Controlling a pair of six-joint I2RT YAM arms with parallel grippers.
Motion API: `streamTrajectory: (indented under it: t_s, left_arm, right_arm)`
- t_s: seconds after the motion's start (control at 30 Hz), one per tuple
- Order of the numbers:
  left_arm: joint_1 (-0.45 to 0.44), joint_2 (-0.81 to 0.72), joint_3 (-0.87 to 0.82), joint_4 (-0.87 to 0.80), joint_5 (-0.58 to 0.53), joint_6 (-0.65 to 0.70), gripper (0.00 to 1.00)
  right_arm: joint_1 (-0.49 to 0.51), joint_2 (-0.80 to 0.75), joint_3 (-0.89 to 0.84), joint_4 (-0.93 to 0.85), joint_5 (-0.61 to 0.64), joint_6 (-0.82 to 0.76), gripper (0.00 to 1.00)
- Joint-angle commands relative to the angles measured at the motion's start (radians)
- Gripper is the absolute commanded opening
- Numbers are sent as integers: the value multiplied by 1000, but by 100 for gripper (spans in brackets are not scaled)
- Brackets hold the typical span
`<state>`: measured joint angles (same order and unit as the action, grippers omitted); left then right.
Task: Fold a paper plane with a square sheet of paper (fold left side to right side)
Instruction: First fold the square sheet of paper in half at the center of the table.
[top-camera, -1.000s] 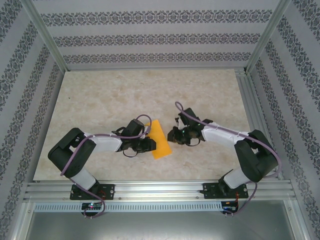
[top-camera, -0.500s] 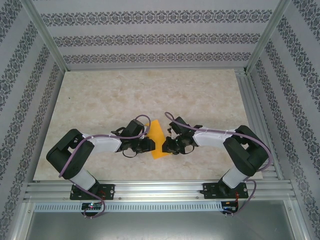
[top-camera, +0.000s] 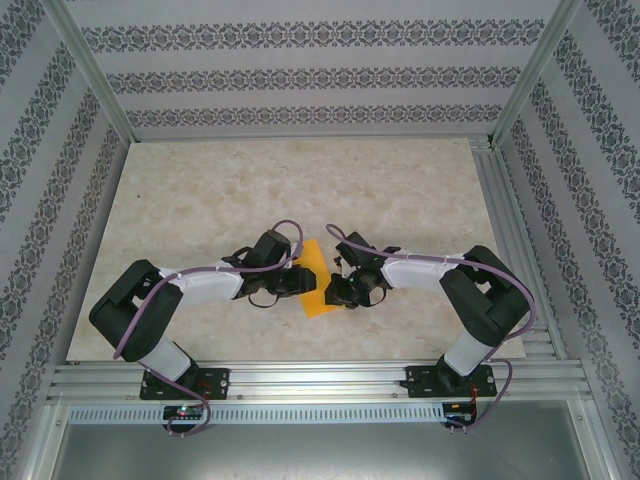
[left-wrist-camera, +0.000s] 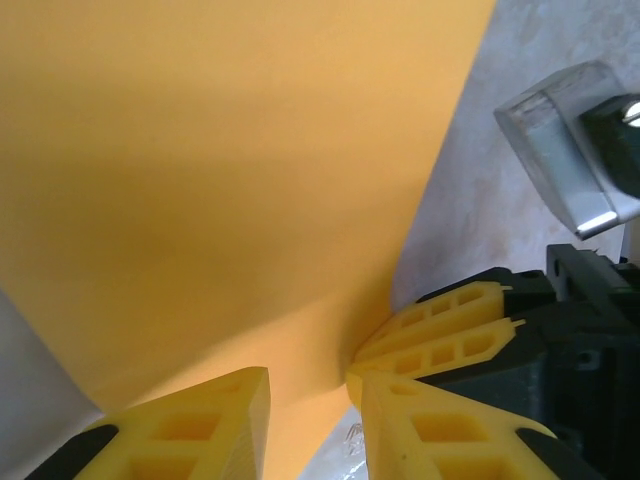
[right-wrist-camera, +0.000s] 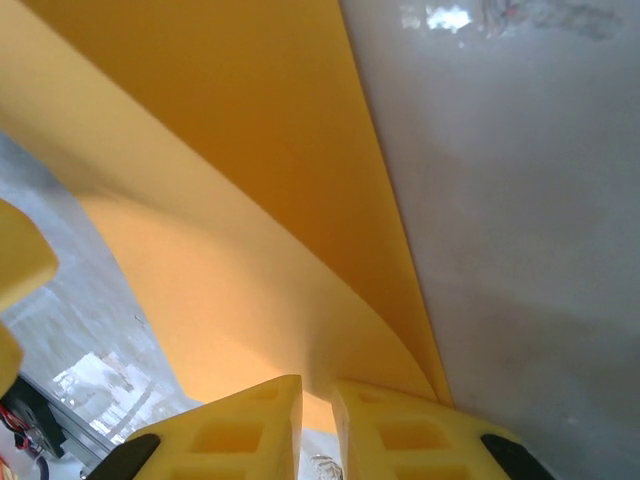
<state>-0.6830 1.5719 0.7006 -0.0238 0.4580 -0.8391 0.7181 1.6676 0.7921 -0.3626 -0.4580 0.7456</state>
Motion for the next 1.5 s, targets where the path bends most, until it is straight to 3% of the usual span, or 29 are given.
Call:
streamTrajectory:
  t_s: [0.0, 0.9, 1.47]
  left_arm:
    - [-7, 13, 35, -26, -24, 41, 32]
    - [16, 125, 83, -98, -196, 142, 32]
    - [111, 135, 94, -55, -252, 177, 35]
  right_arm:
    - [1, 49, -12, -53, 100, -22, 18]
    - [1, 56, -1, -129, 159, -46, 18]
    - [2, 57, -5, -136, 169, -45, 18]
